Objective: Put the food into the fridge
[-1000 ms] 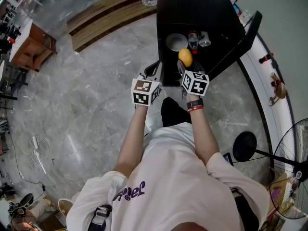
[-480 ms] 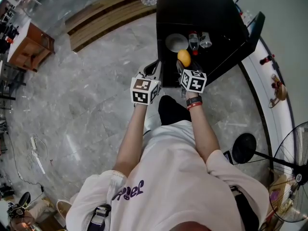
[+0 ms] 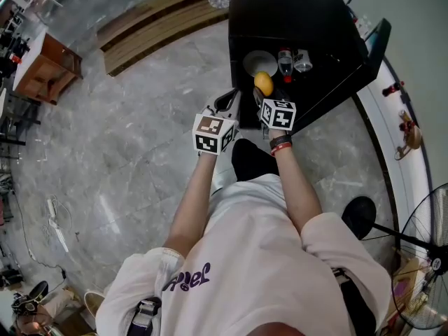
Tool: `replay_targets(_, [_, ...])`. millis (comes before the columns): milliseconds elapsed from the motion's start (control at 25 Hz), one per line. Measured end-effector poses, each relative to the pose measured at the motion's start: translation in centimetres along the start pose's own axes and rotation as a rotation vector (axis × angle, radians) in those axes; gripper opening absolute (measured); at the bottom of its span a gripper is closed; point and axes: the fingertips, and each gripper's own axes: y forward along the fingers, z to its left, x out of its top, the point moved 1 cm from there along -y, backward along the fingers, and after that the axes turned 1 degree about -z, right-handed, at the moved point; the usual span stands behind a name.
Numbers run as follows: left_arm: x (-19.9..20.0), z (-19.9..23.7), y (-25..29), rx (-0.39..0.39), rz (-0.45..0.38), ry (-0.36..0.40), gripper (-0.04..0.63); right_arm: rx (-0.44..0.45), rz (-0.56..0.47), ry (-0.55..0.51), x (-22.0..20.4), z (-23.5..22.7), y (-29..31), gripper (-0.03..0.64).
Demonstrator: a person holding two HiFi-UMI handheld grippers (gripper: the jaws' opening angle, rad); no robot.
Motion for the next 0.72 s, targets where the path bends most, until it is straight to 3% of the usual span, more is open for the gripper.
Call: replay_targets(720, [-0.3,1.5,3.7,-0.048,-0.013,-0.019,0.019,-0.025,0.068,-0.079,0.3,-3.6,8.2,0.318])
